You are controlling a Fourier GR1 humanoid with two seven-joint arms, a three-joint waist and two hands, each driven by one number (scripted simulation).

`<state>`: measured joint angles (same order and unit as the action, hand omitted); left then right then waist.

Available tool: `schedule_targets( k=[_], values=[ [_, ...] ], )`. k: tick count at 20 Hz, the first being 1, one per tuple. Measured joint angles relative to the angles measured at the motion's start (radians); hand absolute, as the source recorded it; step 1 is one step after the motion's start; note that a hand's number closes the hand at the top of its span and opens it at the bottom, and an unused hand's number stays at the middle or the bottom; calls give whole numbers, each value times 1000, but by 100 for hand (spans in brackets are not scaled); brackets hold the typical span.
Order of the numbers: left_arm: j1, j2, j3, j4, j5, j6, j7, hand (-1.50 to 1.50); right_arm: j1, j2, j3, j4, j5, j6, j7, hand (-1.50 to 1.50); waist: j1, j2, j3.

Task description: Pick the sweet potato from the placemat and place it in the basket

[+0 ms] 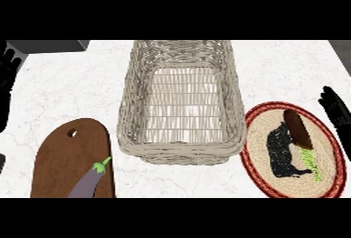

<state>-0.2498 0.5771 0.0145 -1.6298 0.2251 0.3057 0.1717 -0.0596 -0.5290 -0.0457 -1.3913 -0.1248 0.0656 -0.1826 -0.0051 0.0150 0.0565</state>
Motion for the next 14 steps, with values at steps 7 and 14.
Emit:
schedule_targets(
  k=[7, 14],
  values=[
    [-20, 7, -103, -7, -59, -75, -41, 0, -148, 86, 155, 24, 55, 60, 34, 150, 26, -7, -37],
    [1, -35, -179, 49, -89, -134, -121, 0, -162, 354, 426, 88, 266, -98, 65, -150, 21, -11, -55]
  ],
)
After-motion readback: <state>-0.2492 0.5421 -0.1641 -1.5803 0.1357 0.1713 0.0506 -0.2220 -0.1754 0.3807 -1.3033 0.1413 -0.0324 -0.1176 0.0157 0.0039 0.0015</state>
